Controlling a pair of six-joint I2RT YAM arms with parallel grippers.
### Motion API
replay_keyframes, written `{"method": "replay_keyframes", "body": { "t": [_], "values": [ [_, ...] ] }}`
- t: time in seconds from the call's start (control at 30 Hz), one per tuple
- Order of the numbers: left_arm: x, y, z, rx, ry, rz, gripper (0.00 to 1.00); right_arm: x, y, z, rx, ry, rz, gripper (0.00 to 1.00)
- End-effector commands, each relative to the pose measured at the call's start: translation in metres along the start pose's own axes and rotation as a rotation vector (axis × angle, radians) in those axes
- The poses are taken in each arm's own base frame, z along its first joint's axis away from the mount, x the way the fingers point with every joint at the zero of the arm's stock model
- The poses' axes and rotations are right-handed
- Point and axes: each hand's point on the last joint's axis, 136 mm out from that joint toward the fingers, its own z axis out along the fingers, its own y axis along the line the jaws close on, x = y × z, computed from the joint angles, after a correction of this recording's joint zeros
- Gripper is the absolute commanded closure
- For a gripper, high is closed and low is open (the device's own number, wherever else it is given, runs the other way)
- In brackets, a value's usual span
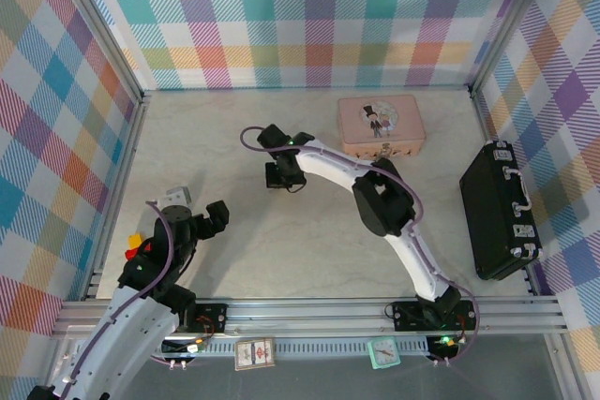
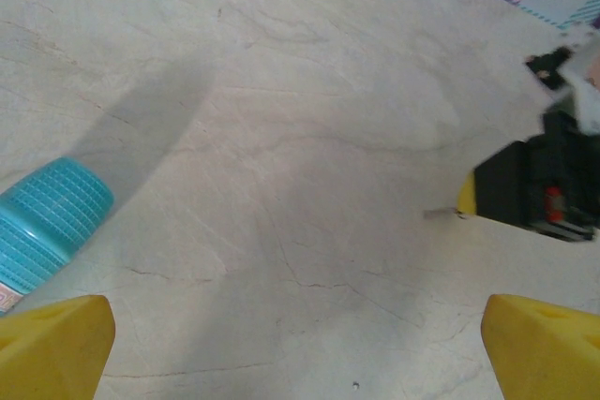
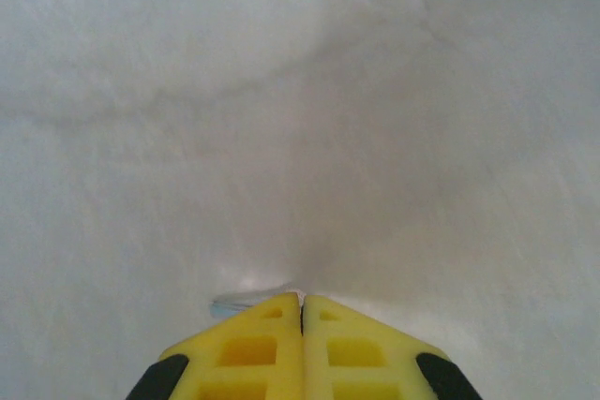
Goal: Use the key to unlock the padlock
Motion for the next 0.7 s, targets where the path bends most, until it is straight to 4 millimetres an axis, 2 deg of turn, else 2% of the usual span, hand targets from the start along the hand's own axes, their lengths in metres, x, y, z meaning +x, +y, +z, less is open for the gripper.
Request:
{"method": "replay_keyframes", "body": {
  "t": [0.0,0.23,0.37,0.53,0.67],
  "values": [
    [-0.003,-0.004,0.003,0.006,-0.012,0.006,0.0,-0.02,0.021,-0.054,-0.133,-0.135,0.042,1.0],
    [0.002,-0.018,0.016,0.058,0.031,0.034,0.0,0.006,0.008,-0.099,-0.27,-0.232,0.105,1.0],
    [0.007,-0.034,0.014,0.146,0.067,0.036,0.0,0.019,-0.003,-0.133,-0.362,-0.344,0.123,1.0],
    [0.002,-0.075,0.001,0.343,0.128,-0.06,0.0,0.04,-0.019,-0.169,-0.445,-0.459,0.108,1.0],
    [-0.02,-0.111,-0.01,0.493,0.118,-0.135,0.0,0.055,-0.039,-0.185,-0.482,-0.568,0.113,1.0]
  ]
}}
